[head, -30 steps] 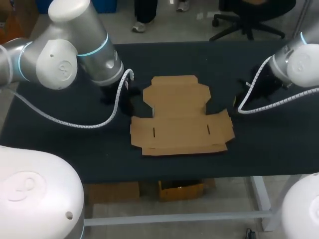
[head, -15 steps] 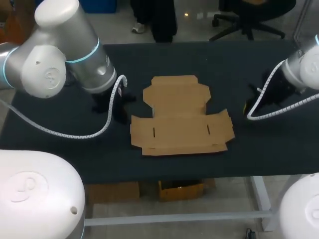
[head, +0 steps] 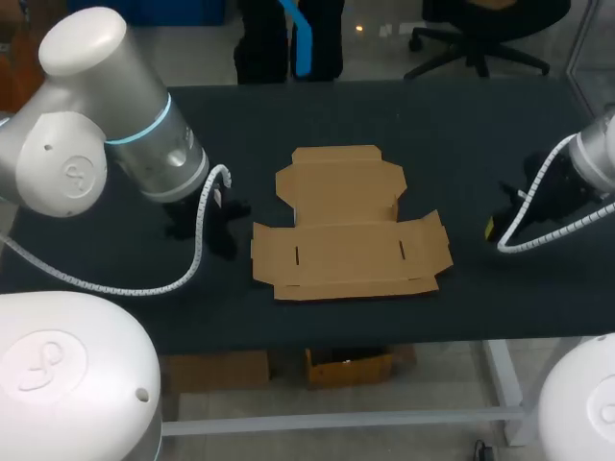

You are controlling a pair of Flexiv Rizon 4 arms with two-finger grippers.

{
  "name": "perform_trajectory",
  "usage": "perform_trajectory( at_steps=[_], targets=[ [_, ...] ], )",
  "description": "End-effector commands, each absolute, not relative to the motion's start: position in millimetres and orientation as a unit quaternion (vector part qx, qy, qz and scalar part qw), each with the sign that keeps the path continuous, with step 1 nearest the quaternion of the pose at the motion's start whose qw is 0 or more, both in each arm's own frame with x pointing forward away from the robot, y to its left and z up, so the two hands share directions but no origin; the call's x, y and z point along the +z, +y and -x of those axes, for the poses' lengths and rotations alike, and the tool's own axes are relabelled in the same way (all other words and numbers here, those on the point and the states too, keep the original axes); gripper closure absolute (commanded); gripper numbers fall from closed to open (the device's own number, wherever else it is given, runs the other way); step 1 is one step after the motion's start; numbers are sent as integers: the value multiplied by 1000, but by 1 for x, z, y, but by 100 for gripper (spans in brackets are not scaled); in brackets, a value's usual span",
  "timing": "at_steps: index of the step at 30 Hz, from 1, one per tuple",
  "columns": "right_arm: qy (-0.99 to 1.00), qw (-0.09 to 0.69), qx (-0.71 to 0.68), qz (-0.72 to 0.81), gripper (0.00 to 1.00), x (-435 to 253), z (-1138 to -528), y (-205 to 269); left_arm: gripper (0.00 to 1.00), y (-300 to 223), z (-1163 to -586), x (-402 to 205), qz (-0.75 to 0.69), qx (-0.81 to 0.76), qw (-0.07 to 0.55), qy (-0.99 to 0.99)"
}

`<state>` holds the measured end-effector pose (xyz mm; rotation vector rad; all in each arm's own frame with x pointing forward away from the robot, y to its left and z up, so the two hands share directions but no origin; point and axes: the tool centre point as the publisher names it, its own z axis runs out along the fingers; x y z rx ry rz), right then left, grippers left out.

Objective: Assemble the packaging by folding the flat box into shape, placing the metal phone stand inside, and closing the box properly

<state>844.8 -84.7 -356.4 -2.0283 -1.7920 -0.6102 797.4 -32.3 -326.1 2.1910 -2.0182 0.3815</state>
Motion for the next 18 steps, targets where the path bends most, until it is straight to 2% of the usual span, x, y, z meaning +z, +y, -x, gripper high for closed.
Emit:
perform_trajectory(
  at_steps=[1, 18],
  targets=[
    [-641, 186, -219, 712, 100, -353, -834, -86, 100, -25, -782, -326, -727, 138, 70, -669],
    [-676, 209, -205, 677, 100, -368, -824, -82, 100, -20, -759, -345, -718, 140, 108, -673]
  ],
)
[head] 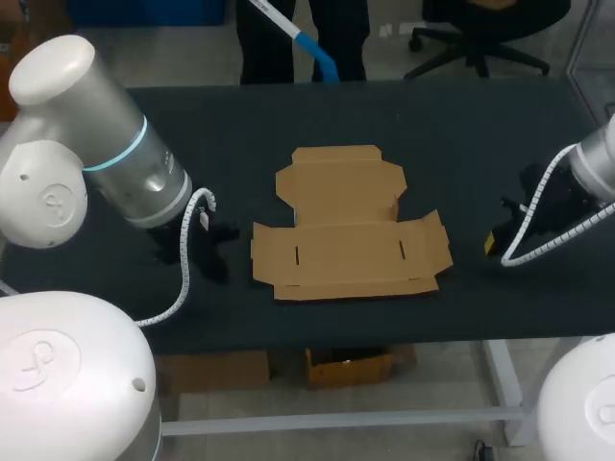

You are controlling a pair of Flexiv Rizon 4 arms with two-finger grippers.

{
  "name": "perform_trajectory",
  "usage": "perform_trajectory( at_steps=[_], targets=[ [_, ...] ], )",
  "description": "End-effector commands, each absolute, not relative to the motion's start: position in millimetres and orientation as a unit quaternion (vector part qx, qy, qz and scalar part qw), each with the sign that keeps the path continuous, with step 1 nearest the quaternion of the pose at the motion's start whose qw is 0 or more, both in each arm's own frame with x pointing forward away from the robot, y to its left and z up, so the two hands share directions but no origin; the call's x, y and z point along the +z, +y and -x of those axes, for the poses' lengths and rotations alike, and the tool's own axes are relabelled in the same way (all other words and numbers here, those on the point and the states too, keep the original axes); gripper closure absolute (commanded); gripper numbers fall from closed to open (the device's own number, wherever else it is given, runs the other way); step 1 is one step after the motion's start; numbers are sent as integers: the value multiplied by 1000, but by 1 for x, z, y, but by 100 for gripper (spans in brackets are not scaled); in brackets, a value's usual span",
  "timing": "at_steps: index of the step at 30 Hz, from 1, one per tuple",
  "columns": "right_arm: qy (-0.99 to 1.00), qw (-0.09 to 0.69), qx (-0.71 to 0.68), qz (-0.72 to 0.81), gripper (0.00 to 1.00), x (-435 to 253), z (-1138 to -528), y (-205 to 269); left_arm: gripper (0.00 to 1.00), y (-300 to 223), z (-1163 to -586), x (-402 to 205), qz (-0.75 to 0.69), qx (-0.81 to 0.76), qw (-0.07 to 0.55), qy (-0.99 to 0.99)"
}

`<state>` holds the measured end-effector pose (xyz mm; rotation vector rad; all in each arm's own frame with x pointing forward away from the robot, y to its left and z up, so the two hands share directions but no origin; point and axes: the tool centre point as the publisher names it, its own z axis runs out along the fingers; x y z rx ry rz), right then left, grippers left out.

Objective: Assemble the packaging by folding the flat box into shape, placing the metal phone stand inside, and closing the box properly

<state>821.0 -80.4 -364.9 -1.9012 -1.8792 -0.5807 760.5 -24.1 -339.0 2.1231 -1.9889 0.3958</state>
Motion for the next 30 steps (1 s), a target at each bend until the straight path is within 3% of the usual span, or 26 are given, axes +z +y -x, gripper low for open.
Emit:
perform_trajectory(
  at_steps=[1, 30],
  targets=[
    [-678, 210, -203, 675, 100, -369, -823, -81, 100, -20, -758, -346, -718, 140, 109, -673],
    [-666, 228, -195, 683, 100, -393, -797, -63, 100, -38, -756, -376, -703, 148, 168, -675]
  ],
)
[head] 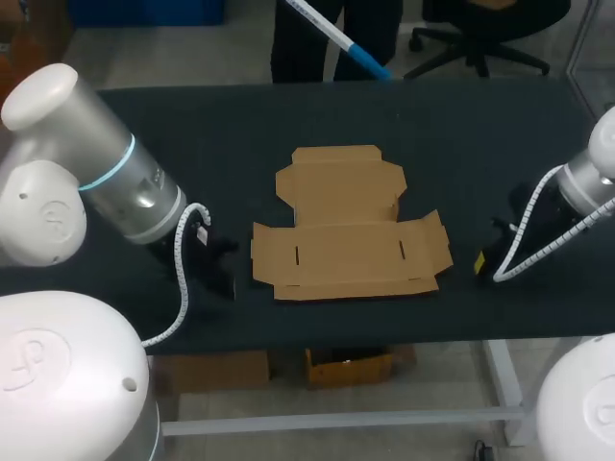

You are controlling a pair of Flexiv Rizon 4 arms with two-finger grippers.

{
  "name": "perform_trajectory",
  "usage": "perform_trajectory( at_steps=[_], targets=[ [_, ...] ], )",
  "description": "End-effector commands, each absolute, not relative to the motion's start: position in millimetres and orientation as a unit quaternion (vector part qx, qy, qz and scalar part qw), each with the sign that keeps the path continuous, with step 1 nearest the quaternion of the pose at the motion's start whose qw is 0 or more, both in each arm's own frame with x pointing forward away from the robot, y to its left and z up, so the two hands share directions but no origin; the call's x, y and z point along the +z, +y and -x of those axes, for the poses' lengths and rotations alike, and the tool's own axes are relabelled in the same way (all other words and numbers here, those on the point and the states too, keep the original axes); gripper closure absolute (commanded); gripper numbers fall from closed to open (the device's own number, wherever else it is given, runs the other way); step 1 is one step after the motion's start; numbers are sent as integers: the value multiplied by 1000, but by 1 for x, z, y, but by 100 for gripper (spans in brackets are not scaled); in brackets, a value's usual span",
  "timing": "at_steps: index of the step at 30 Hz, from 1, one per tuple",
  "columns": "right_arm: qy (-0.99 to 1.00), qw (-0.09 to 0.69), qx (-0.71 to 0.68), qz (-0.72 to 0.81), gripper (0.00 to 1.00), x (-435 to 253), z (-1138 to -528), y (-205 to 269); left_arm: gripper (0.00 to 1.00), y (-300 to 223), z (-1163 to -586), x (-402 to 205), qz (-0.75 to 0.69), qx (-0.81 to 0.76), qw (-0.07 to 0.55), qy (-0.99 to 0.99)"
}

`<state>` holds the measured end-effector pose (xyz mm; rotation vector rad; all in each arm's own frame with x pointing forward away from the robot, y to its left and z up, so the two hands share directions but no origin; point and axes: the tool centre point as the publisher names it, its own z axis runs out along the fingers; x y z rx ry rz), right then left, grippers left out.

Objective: Assemble the packaging by folding the flat box into shape, placing the metal phone stand inside, and closing the box properly

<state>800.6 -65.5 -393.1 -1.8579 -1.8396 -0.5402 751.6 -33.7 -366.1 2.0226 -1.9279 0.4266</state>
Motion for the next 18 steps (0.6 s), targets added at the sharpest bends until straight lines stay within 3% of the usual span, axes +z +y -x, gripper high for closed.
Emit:
perform_trajectory(
  at_steps=[1, 18],
  targets=[
    [-665, 230, -194, 684, 100, -395, -796, -61, 100, -41, -755, -378, -703, 146, 172, -674],
    [-642, 235, -190, 705, 100, -405, -797, -51, 100, -48, -757, -387, -709, 136, 184, -667]
  ],
)
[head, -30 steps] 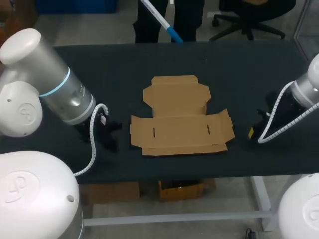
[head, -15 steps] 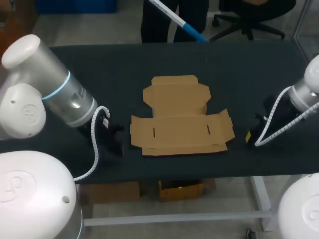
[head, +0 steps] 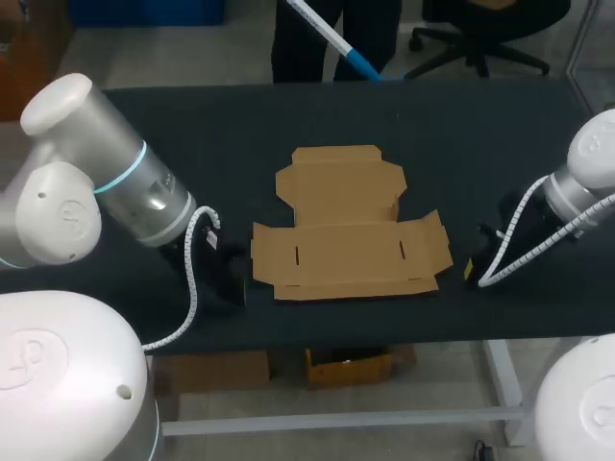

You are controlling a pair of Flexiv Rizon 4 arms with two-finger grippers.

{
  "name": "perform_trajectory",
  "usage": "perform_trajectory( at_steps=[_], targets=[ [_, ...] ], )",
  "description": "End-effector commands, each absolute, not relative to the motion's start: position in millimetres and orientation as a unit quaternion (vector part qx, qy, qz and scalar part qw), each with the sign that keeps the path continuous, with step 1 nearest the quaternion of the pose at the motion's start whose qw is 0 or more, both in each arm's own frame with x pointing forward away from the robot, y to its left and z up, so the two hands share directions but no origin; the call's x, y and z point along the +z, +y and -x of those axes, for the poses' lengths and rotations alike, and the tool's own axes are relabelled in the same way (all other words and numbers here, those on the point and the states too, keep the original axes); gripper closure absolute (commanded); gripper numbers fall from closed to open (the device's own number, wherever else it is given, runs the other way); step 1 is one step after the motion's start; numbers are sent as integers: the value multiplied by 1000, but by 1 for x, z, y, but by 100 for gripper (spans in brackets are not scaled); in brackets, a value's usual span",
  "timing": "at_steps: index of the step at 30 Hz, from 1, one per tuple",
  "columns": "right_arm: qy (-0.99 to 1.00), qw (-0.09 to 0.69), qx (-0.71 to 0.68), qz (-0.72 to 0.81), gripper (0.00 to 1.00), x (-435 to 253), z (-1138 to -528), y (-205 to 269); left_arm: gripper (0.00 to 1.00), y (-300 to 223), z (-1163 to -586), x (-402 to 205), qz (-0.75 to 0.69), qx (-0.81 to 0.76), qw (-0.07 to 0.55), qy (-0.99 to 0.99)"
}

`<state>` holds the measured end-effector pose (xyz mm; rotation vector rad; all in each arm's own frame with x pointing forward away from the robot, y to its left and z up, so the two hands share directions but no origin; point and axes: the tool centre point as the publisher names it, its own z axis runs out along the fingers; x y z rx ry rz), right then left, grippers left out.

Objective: Assemble the packaging by folding the flat box into shape, placing the metal phone stand inside, and closing the box properly

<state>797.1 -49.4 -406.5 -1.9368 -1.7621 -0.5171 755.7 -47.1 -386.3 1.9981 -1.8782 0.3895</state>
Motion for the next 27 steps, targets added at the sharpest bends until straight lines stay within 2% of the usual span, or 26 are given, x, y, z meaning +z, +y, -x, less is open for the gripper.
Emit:
perform_trajectory(
  at_steps=[1, 27],
  targets=[
    [-642, 235, -190, 705, 100, -405, -797, -51, 100, -48, -757, -387, -709, 136, 184, -667],
    [-633, 234, -185, 714, 100, -406, -796, -43, 100, -50, -762, -390, -709, 136, 188, -666]
  ],
)
